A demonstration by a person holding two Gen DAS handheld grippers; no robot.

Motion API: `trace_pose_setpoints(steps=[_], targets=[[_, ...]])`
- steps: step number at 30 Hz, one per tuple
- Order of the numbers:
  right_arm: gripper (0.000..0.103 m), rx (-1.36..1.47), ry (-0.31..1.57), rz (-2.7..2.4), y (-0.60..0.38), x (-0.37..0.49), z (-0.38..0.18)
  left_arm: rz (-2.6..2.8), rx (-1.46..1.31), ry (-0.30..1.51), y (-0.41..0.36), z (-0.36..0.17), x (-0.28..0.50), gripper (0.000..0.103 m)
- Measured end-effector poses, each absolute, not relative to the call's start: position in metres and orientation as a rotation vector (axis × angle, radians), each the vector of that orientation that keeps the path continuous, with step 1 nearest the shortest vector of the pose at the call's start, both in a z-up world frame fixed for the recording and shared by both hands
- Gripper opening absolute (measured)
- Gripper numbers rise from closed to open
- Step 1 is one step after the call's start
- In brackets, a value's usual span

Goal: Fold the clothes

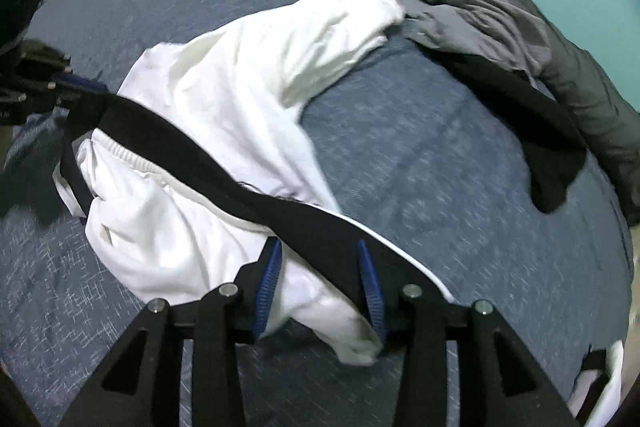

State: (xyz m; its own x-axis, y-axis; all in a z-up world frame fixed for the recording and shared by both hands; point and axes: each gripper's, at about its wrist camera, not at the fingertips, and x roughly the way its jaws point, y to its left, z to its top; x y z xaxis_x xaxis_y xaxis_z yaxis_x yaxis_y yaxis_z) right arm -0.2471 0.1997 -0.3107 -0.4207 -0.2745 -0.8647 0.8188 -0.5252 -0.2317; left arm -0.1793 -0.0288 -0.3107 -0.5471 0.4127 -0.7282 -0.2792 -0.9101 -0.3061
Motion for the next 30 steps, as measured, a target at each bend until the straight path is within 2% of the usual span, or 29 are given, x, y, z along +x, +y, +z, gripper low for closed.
trace_pose_setpoints(steps=[2,3,4,7,10,14,30], targets=[[0.040,1.056,0.849,-2.009,0.197,-0.251,-0.311,2.450,-1.215,-0.219,-0.029,-0.311,-0.179,0.005],[0.031,1.060,0.833,-2.017,0.197,-0.252,-0.310,2.449,-1.216,-0.221,-0.029,-0.312,-0.180,0.005],[0.014,1.064,0.817,-2.025,0.196,-0.254,-0.309,2.447,-1.218,-0.224,-0.029,-0.312,-0.180,0.005],[0.006,1.077,0.768,-2.050,0.195,-0.259,-0.306,2.438,-1.225,-0.231,-0.027,-0.312,-0.180,0.005],[0.004,1.081,0.722,-2.081,0.195,-0.262,-0.301,2.436,-1.231,-0.223,-0.022,-0.311,-0.179,0.015],[0.003,1.046,0.692,-2.167,0.198,-0.254,-0.277,2.416,-1.259,-0.259,-0.018,-0.311,-0.176,0.041],[0.003,1.012,0.512,-2.355,0.218,-0.248,-0.232,2.368,-1.291,-0.347,0.001,-0.320,-0.166,0.042]])
